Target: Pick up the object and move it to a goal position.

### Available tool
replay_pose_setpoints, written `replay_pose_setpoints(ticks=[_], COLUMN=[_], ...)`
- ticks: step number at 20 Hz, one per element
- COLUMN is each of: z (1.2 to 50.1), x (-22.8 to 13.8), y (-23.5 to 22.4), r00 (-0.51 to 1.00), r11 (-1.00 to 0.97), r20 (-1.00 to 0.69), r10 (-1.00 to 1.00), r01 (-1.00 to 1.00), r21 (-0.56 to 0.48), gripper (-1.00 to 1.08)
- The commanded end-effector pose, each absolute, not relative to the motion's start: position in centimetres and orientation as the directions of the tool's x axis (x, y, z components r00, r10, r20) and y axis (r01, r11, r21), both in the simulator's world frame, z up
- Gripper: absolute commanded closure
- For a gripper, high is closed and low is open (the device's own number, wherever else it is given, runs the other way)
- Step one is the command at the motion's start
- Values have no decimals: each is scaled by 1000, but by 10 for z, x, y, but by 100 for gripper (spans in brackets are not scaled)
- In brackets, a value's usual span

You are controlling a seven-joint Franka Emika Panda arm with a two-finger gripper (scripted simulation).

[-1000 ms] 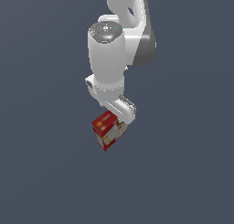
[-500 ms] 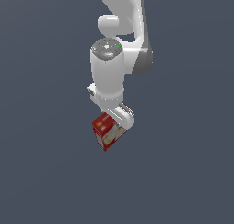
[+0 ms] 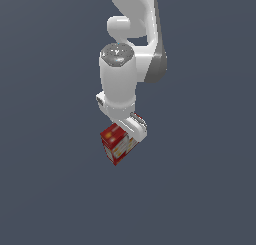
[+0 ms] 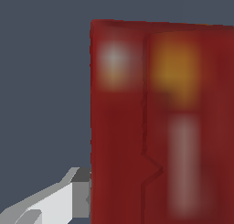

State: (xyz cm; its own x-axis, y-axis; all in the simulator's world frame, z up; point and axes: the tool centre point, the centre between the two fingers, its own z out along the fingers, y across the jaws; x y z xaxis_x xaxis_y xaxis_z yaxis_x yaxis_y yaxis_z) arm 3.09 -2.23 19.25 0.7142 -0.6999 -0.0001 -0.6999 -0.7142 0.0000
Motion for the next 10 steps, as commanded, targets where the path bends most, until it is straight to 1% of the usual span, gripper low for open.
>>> replay_pose_setpoints(ticks=[1, 6, 10], z=[192, 200, 222], x=[31, 32, 36], y=[-23, -23, -23], r00=[714, 711, 701], r11=[-714, -711, -701], r20=[0, 8, 32], r10=[-700, -703, -713], r01=[-700, -703, -712], r21=[0, -7, -27], gripper=[108, 108, 108])
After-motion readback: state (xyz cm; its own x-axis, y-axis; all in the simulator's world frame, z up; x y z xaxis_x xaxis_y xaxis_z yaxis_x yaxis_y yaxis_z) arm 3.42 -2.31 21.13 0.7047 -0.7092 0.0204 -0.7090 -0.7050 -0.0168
